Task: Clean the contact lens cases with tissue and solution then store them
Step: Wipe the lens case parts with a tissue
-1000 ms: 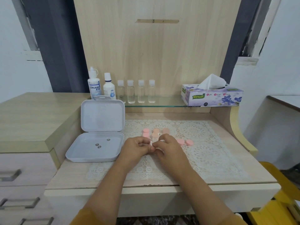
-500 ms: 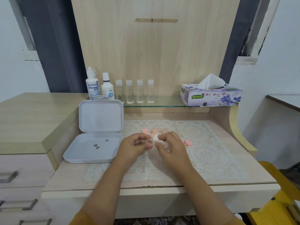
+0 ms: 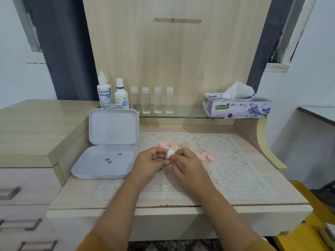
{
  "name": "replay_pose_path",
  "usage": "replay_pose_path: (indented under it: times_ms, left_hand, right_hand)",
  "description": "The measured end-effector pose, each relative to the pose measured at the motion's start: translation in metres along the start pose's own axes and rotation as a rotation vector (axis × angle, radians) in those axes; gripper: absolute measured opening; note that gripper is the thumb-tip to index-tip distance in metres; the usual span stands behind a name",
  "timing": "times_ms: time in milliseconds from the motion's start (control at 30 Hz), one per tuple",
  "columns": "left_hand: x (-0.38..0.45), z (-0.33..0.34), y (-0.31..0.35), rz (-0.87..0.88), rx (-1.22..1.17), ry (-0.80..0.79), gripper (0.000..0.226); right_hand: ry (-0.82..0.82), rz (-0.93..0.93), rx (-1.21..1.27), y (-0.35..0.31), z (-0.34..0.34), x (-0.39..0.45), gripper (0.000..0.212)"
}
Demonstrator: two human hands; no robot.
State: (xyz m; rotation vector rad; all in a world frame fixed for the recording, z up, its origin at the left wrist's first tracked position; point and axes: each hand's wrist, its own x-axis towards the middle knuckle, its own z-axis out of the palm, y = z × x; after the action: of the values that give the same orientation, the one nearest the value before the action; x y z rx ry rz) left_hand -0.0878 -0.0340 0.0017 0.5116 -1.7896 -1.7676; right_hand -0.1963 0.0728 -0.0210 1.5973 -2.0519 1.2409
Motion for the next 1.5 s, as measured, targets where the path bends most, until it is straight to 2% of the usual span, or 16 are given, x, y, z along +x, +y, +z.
replay_pose_path:
  times_ms: [100, 267, 367, 567, 700, 767, 967, 1133, 1200, 1300, 1400, 1500]
  left_hand:
    - [0.0, 0.0, 0.0, -0.002, -0.004, 0.023, 0.027]
    - [0.0, 0.001, 0.001, -0.013, -0.018, 0.083, 0.026]
    - [0.0, 0.001, 0.001, -0.015, -0.003, 0.092, 0.025]
    - [0.001, 0.002, -0.001, -0.018, 0.018, 0.078, 0.023]
    - [0.002, 0.001, -0.003, -0.013, 0.03, 0.063, 0.021]
    - [0.001, 0.001, -0.002, 0.001, 0.031, 0.04, 0.019]
    - [0.001, -0.001, -0.007, -0.002, 0.079, -0.041, 0.016]
    - [0.003, 0.001, -0.009, -0.021, 0.079, -0.044, 0.022]
    - [0.004, 0.001, -0.008, -0.025, 0.066, -0.023, 0.022]
    - [0.004, 0.001, -0.007, -0.009, 0.046, 0.013, 0.023]
    - [0.005, 0.0, -0.008, 0.01, 0.022, 0.035, 0.025]
    - [0.005, -0.001, -0.008, 0.009, 0.015, 0.025, 0.024]
  right_hand:
    - [-0.041, 0.016, 0.013, -0.002, -0.002, 0.0, 0.027]
    - [-0.05, 0.105, 0.025, 0.0, -0.004, 0.0, 0.026]
    - [-0.02, 0.04, 0.012, -0.001, -0.002, 0.001, 0.026]
    - [0.004, 0.017, -0.046, 0.003, -0.001, 0.0, 0.017]
    - [-0.123, 0.131, 0.082, 0.003, -0.004, 0.003, 0.024]
    - [-0.149, 0.155, 0.145, 0.002, -0.005, 0.004, 0.02]
    - [-0.187, 0.169, 0.095, 0.004, -0.006, 0.007, 0.016]
    - [-0.177, 0.134, -0.001, -0.002, -0.006, 0.004, 0.011]
    - [-0.147, 0.196, 0.088, -0.005, -0.008, 0.002, 0.004]
    - [0.005, 0.32, 0.301, -0.007, -0.013, 0.001, 0.018]
    - [0.213, 0.352, 0.293, -0.006, -0.016, 0.003, 0.022]
    - [0.217, 0.285, 0.263, -0.007, -0.016, 0.003, 0.029]
